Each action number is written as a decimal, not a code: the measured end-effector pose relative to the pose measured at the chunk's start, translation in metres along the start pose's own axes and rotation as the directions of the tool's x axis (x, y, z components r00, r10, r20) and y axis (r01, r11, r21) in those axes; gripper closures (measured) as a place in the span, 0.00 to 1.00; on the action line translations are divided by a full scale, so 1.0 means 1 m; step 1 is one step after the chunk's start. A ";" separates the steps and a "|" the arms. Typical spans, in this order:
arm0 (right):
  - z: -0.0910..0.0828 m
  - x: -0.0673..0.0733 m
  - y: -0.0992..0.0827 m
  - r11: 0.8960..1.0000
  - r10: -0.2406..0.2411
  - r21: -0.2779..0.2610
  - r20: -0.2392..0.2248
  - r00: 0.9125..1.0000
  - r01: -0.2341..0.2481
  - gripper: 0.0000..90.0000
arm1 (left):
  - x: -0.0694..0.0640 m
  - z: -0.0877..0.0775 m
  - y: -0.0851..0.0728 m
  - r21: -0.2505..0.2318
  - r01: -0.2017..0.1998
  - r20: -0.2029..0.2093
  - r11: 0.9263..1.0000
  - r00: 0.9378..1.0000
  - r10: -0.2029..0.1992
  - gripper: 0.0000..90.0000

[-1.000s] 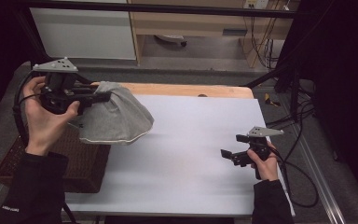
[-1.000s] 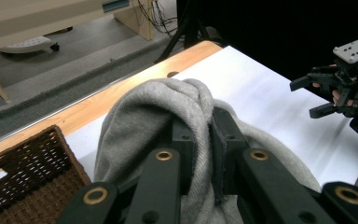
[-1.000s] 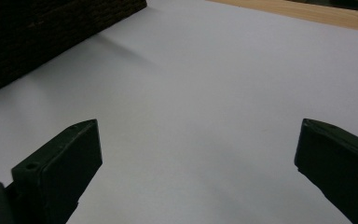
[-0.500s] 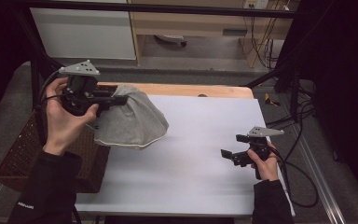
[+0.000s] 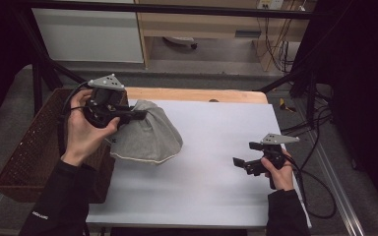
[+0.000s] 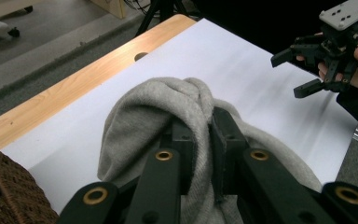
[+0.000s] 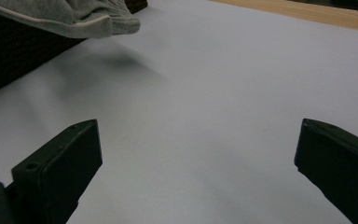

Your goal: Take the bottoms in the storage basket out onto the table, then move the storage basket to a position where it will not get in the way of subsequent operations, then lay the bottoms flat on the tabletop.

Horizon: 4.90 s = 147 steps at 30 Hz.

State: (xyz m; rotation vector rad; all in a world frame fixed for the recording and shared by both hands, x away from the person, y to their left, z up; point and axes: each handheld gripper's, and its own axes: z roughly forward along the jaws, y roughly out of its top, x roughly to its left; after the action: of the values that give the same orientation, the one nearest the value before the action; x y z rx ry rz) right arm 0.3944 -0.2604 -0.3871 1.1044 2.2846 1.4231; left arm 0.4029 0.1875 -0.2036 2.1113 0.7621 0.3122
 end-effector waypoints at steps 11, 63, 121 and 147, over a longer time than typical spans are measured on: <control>0.000 0.000 0.000 1.000 0.002 -0.001 0.001 1.000 -0.002 0.01 | -0.003 0.028 -0.009 0.061 -0.006 0.019 0.998 1.000 0.004 0.90; 0.017 0.010 -0.002 0.999 -0.017 0.047 -0.030 0.999 0.019 0.01 | -0.038 0.104 -0.117 0.159 -0.017 0.117 0.987 0.993 -0.002 0.68; 0.113 0.135 -0.012 0.980 -0.120 0.134 -0.199 0.973 0.148 0.16 | -0.024 0.091 -0.145 0.140 0.075 0.105 0.987 0.990 -0.090 0.96; 0.134 0.166 -0.021 0.941 -0.213 0.215 -0.224 0.951 0.261 0.88 | -0.024 0.090 -0.145 0.142 0.065 0.101 0.988 0.992 -0.080 0.96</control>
State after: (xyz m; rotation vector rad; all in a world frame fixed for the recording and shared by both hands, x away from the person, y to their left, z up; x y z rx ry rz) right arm 0.3435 -0.0596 -0.4416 0.7345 2.6844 1.2326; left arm 0.3674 0.1809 -0.3723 2.2043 0.8154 0.1093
